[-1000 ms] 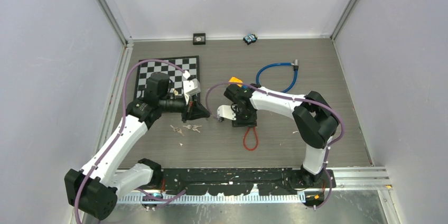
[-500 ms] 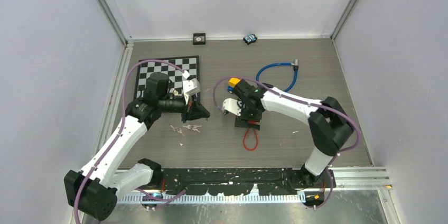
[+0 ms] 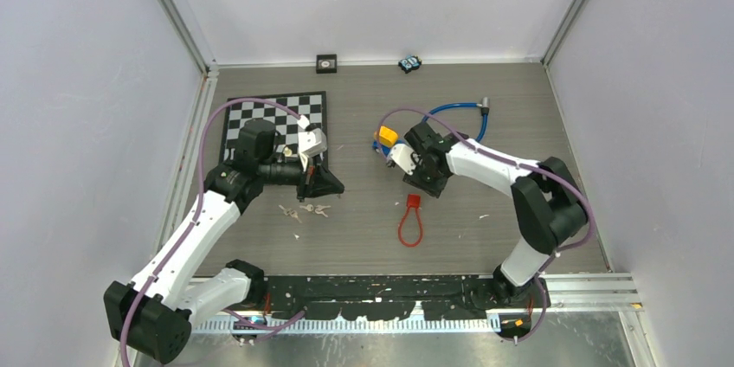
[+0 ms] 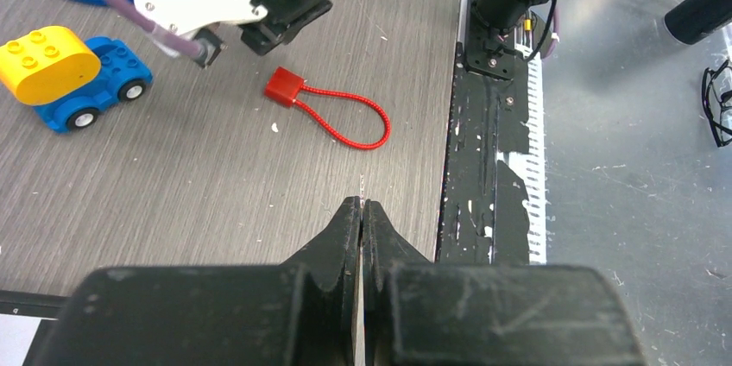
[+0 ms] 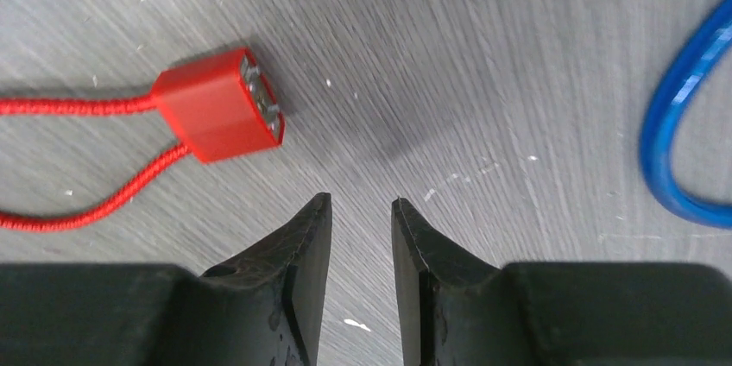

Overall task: Unlock with the key
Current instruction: Adjust the lock at the center of the board.

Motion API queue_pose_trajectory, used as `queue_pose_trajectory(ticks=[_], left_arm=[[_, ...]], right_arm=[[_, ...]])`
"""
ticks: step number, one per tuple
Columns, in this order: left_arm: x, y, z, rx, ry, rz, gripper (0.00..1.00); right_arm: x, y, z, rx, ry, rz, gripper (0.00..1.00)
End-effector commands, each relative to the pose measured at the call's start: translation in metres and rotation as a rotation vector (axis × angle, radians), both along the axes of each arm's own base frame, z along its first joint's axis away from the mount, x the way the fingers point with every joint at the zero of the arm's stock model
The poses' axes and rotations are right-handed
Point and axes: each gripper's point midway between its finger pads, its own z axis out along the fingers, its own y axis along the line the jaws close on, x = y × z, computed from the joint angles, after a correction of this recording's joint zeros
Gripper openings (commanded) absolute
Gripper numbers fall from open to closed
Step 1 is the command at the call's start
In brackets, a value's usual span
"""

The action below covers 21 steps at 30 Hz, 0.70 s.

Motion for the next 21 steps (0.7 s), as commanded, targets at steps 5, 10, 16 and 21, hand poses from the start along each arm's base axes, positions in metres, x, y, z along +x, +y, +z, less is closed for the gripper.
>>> queue_pose_trajectory(ticks=[5, 10, 16, 21], left_arm=[[-0.003, -0.001, 0.015, -0.041, -0.042, -0.016, 0.00], [-0.003, -0.001, 0.016, -0.040, -0.044, -0.014, 0.00], [-0.002, 0.000, 0.016, -0.038, -0.051, -0.009, 0.00], [-0.001, 0.000, 0.014, -0.032, -0.054, -0.003, 0.00]], right_arm=[[0.011, 0.026, -0.023, 0.048, 0.058, -0.068, 0.35], [0.006, 0.052, -0.021, 0.094, 0.092, -0.052, 0.34], [-0.016, 0.090, -0.015, 0.145, 0.156, 0.020, 0.33], [-0.023, 0.109, -0.003, 0.189, 0.155, 0.064, 0.36]])
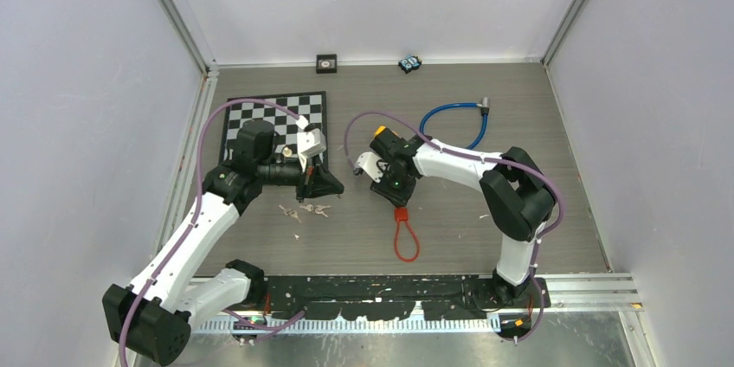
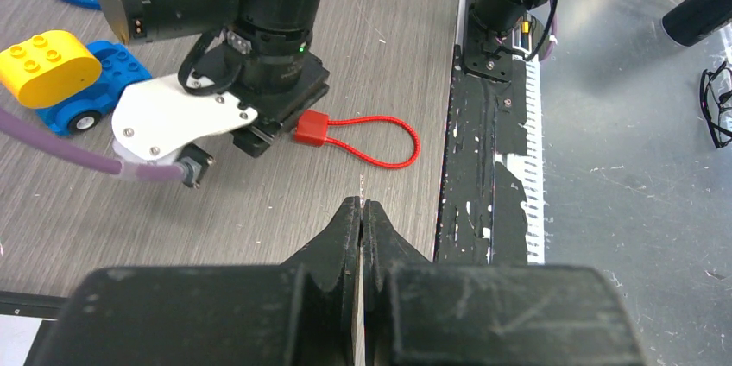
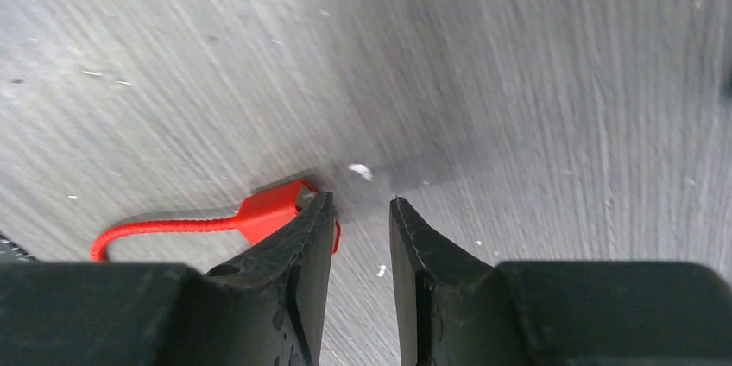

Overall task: Unlock with the key
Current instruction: Adjust the lock at the center of the board.

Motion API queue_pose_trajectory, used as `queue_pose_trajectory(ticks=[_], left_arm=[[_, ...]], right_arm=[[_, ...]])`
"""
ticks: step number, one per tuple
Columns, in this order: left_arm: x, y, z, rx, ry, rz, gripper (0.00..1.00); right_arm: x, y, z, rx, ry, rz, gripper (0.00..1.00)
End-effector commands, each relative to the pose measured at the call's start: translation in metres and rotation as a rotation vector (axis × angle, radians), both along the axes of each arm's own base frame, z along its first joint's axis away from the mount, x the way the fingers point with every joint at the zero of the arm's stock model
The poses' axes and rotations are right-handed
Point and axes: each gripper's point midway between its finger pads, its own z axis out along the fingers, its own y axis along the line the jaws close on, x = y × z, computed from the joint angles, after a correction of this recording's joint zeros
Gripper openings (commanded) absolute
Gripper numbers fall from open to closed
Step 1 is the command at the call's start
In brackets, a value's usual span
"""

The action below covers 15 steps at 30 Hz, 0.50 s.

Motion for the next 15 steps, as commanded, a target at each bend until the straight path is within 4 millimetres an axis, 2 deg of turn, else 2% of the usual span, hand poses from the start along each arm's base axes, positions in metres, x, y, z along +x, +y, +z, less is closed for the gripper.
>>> queue_pose_trajectory(ticks=[1, 5, 9, 15], left_arm=[[0.002, 0.000, 0.011, -0.025, -0.054, -0.003, 0.00], [0.003, 0.000, 0.010, -0.022, -0.053, 0.001, 0.00], [0.002, 0.000, 0.011, -0.026, -0.054, -0.003, 0.00], [0.000, 0.000, 0.014, -0.032, -0.063, -0.008, 0.00]], right_arm=[[-0.001, 0.022, 0.022, 0.079, -0.004, 0.009, 0.38], [0.004, 0.014, 0.039, 0.080, -0.075, 0.011, 0.46], [-0.003, -0.004, 0.044, 0.053, -0.094, 0.008, 0.48], [-0.016, -0.029, 0.028, -0.007, -0.075, 0.014, 0.45]])
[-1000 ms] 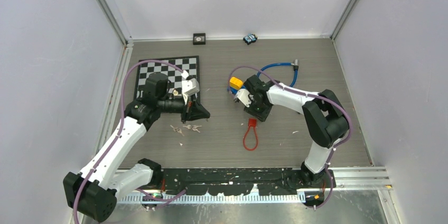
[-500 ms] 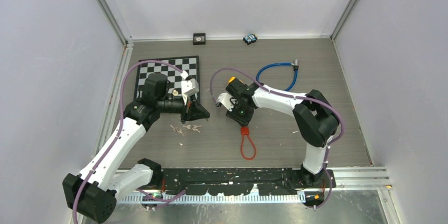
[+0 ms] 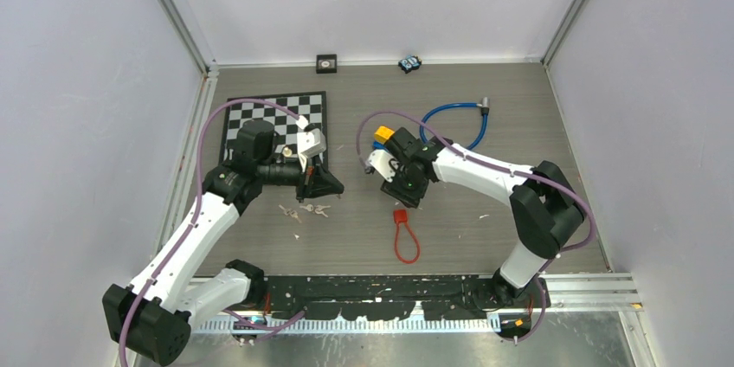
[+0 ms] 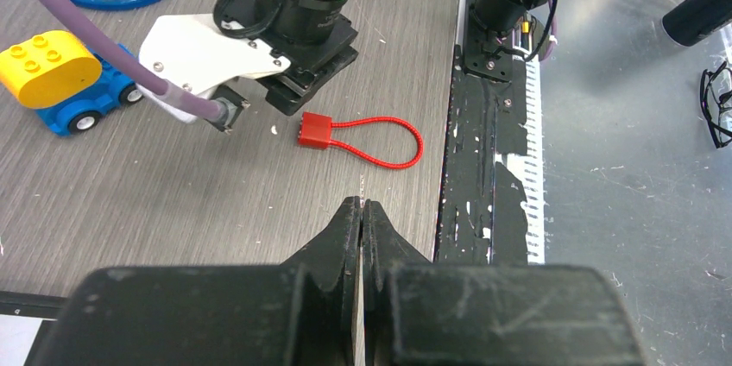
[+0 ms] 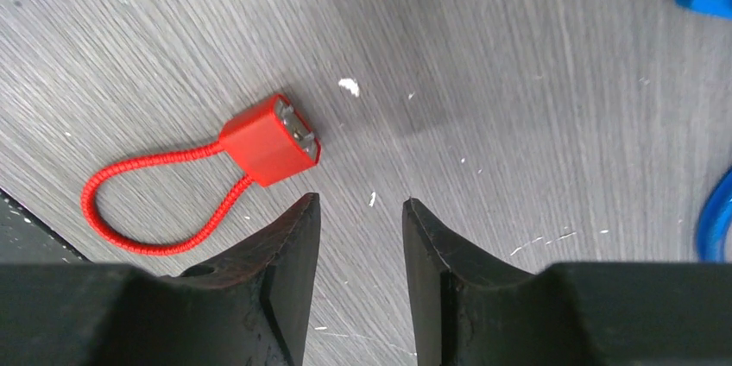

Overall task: Unlock with the key
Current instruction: Adjust the lock at the center of the board.

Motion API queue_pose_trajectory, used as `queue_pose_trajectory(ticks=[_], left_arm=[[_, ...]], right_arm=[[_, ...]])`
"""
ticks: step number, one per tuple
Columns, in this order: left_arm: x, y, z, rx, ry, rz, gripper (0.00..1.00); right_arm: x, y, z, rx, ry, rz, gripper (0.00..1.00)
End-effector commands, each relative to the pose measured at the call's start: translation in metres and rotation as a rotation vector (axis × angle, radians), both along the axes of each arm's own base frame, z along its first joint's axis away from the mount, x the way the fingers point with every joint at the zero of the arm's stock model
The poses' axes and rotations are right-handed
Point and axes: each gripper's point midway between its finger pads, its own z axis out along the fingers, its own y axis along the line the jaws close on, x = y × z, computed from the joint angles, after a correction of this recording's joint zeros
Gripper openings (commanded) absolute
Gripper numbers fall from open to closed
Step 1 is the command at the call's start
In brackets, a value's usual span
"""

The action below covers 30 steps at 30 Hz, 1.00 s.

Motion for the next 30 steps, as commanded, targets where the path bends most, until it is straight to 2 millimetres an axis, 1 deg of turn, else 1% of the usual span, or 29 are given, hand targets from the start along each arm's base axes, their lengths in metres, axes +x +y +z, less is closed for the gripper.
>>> queue_pose_trajectory(ticks=[1, 5, 8, 12, 17, 20, 22, 24, 26, 29, 30], left_arm=[[-0.001, 0.000, 0.015, -0.033, -0.066, -0.010, 0.00], [-0.003, 0.000, 0.017, -0.036, -0.064, -0.017, 0.00], [-0.003, -0.001, 0.017, -0.035, -0.050, -0.023, 0.00], [-0.001, -0.001, 0.017, -0.032, -0.042, -0.024, 0.00], [-0.001, -0.001, 0.017, -0.024, -0.033, -0.027, 0.00], [-0.002, -0.002, 0.019, -0.017, -0.013, -0.043, 0.00], [0.000, -0.004, 0.019, -0.012, 0.006, -0.054, 0.00], [0.002, -0.005, 0.021, -0.008, 0.019, -0.064, 0.00], [0.000, -0.006, 0.022, 0.005, 0.059, -0.084, 0.00], [0.005, -0.007, 0.027, 0.020, 0.067, -0.106, 0.00], [0.007, -0.008, 0.029, 0.022, 0.066, -0.107, 0.00]], right_arm=[[-0.007, -0.017, -0.009, -0.044, 0.006, 0.011, 0.44], [-0.015, -0.017, -0.023, -0.056, 0.057, 0.019, 0.41], [-0.020, -0.012, -0.028, -0.045, 0.097, 0.023, 0.40], [-0.025, 0.001, -0.025, -0.007, 0.118, 0.053, 0.40], [-0.030, 0.023, -0.021, 0.038, 0.144, 0.101, 0.40], [-0.033, 0.038, -0.015, 0.057, 0.148, 0.139, 0.40], [-0.033, 0.044, -0.010, 0.079, 0.150, 0.148, 0.41], [-0.030, 0.044, -0.004, 0.082, 0.126, 0.148, 0.44], [-0.023, 0.038, 0.001, 0.072, 0.075, 0.143, 0.49], [-0.014, 0.023, 0.009, 0.070, 0.033, 0.100, 0.55], [-0.010, 0.015, 0.012, 0.080, 0.023, 0.072, 0.58]])
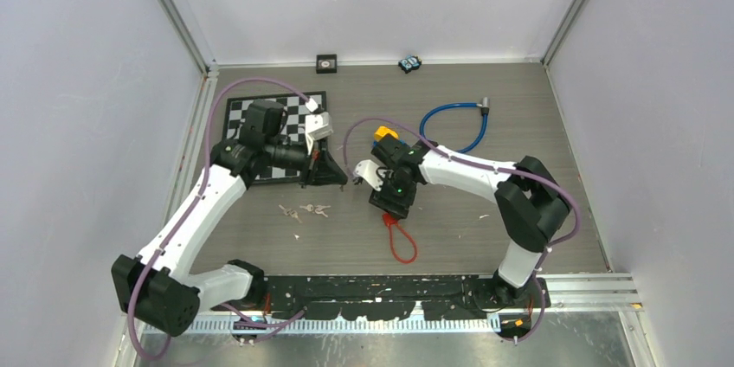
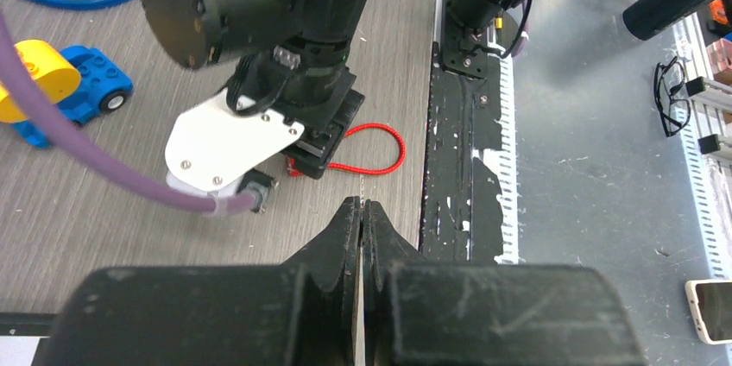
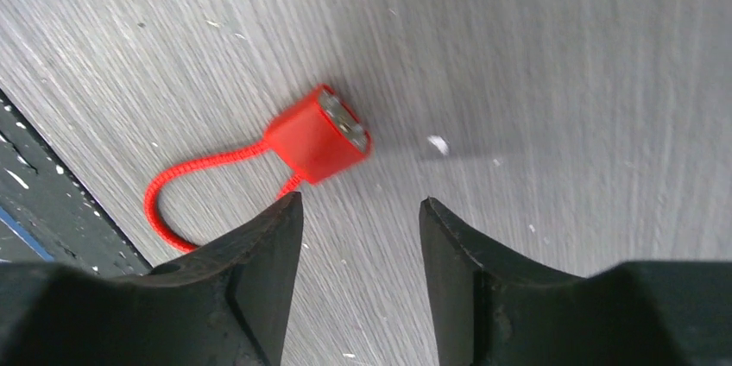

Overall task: Unlock with the key
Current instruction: Adjust the lock at the center of the board.

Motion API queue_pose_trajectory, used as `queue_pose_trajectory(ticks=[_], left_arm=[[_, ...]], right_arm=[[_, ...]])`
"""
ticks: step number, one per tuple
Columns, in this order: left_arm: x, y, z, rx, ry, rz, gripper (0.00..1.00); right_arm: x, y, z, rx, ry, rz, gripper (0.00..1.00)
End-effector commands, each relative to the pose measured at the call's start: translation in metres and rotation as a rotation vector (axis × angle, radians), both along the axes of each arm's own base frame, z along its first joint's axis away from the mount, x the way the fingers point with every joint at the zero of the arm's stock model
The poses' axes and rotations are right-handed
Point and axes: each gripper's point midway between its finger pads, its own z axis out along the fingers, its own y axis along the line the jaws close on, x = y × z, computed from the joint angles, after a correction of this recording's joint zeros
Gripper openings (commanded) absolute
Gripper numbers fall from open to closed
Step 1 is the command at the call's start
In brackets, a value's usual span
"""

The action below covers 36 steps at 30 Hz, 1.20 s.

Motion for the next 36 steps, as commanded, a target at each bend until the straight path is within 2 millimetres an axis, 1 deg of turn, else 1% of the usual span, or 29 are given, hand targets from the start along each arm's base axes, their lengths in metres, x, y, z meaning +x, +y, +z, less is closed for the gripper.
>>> queue_pose_trajectory(ticks=[1, 5, 8, 10, 13, 15, 19, 24, 26, 29, 36], left_arm=[[0.000, -0.002, 0.017, -0.009, -0.005, -0.049, 0.00], [0.012, -0.009, 0.019, -0.040, -0.008, -0.037, 0.00], [0.015, -0.012, 0.018, -0.078, -0.003, -0.017, 0.00], [0.017, -0.012, 0.019, -0.085, -0.026, 0.001, 0.00], [0.017, -0.009, 0.016, -0.074, -0.056, 0.026, 0.00], [0.015, -0.007, 0.015, -0.072, -0.063, 0.030, 0.00], [0.009, -0.004, 0.015, -0.074, -0.079, 0.027, 0.00], [0.002, -0.001, 0.013, -0.063, -0.090, 0.015, 0.00], [0.000, 0.000, 0.013, -0.063, -0.097, 0.014, 0.00], [-0.002, 0.000, 0.016, -0.069, -0.107, 0.010, 0.00], [-0.005, 0.001, 0.016, -0.068, -0.110, 0.004, 0.00]], right_arm=[[0.020, -0.021, 0.031, 0.062, -0.098, -0.073, 0.60], [0.023, -0.043, 0.034, 0.102, -0.096, -0.152, 0.67], [0.022, -0.049, 0.044, 0.145, -0.084, -0.198, 0.70], [0.019, -0.049, 0.055, 0.181, -0.075, -0.219, 0.73], [0.010, -0.042, 0.068, 0.248, -0.052, -0.226, 0.78], [0.005, -0.037, 0.069, 0.272, -0.031, -0.218, 0.79], [-0.003, -0.033, 0.054, 0.233, -0.005, -0.179, 0.79], [-0.021, -0.021, 0.027, 0.160, -0.002, -0.094, 0.78], [-0.025, -0.019, 0.019, 0.127, -0.002, -0.066, 0.77], [-0.031, -0.021, 0.003, 0.051, -0.020, -0.029, 0.74], [-0.029, -0.025, -0.023, -0.087, -0.124, 0.016, 0.69]])
